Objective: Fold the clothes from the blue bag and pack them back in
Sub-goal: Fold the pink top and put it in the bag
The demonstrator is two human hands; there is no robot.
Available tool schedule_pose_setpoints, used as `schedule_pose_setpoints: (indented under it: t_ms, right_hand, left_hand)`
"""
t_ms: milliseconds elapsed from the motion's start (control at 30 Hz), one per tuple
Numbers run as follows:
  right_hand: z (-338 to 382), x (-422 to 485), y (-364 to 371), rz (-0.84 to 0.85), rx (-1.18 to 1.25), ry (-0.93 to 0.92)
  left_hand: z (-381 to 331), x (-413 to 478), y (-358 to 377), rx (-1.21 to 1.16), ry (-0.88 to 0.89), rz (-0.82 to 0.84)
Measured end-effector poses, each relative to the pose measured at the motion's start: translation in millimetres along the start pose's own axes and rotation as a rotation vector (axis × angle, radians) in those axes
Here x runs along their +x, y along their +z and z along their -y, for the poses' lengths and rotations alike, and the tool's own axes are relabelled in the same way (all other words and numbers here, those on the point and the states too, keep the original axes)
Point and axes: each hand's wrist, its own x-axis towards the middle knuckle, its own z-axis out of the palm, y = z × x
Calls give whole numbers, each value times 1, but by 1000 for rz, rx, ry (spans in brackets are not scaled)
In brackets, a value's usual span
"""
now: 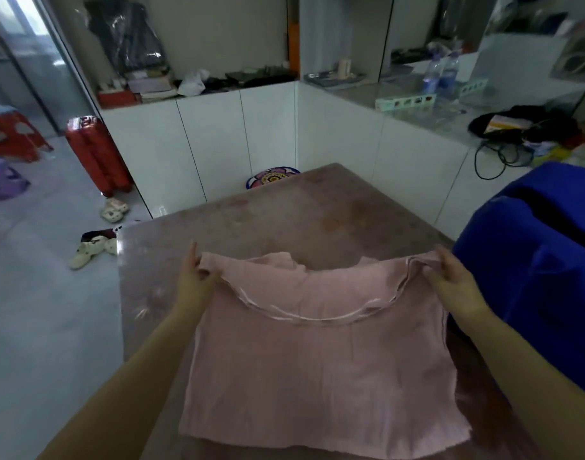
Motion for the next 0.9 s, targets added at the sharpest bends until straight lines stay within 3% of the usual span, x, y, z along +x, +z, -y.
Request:
schedule_pose_setpoints:
  t_ms: [100,167,333,400,533,600,700,900]
  right_hand:
    - [-34,10,17,290,-258,1]
    - [-54,7,23,364,-426,-29]
    - [-70,20,38,222,-1092,-227]
    - [-69,35,41,268,-1170,-221]
    - [-69,50,46,438,-1127,-329]
    - [-66,52,51,432,-1185,-421]
    - [-60,59,55,357,-1398,-501]
    - [-56,84,36,309,-1557,-516]
  left_hand:
    - [33,11,17,37,-35,70]
    - [51,3,29,243,82,98]
    - [72,4,43,1007,570,299]
    - [77,19,44,1241,647,375]
    - [74,33,42,1252,796,497]
    - [77,39,41,1234,904,533]
    - [76,50,37,1313,989,437]
    - [84,74,24,1450,778,381]
